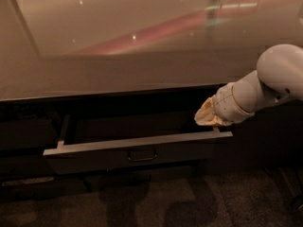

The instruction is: Open top drawer

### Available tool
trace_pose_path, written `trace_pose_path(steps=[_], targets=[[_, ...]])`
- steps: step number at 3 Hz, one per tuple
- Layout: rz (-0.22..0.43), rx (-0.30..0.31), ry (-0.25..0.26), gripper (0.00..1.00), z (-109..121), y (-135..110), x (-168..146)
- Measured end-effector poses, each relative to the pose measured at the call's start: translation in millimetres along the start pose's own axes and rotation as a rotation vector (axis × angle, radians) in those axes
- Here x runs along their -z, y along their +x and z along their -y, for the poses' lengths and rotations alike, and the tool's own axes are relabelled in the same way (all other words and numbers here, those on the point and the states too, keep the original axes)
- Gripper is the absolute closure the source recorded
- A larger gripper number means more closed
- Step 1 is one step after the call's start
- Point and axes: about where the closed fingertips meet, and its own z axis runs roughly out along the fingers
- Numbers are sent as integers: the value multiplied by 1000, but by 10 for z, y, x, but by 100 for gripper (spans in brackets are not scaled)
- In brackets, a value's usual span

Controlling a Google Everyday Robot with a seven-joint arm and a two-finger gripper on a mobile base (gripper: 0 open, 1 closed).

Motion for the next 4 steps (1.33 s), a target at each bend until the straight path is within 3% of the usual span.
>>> trace_pose_path(steps=[2, 4], targets=[[41, -78, -96, 100, -46, 538, -571], [19, -81, -105, 100, -65, 540, -618]])
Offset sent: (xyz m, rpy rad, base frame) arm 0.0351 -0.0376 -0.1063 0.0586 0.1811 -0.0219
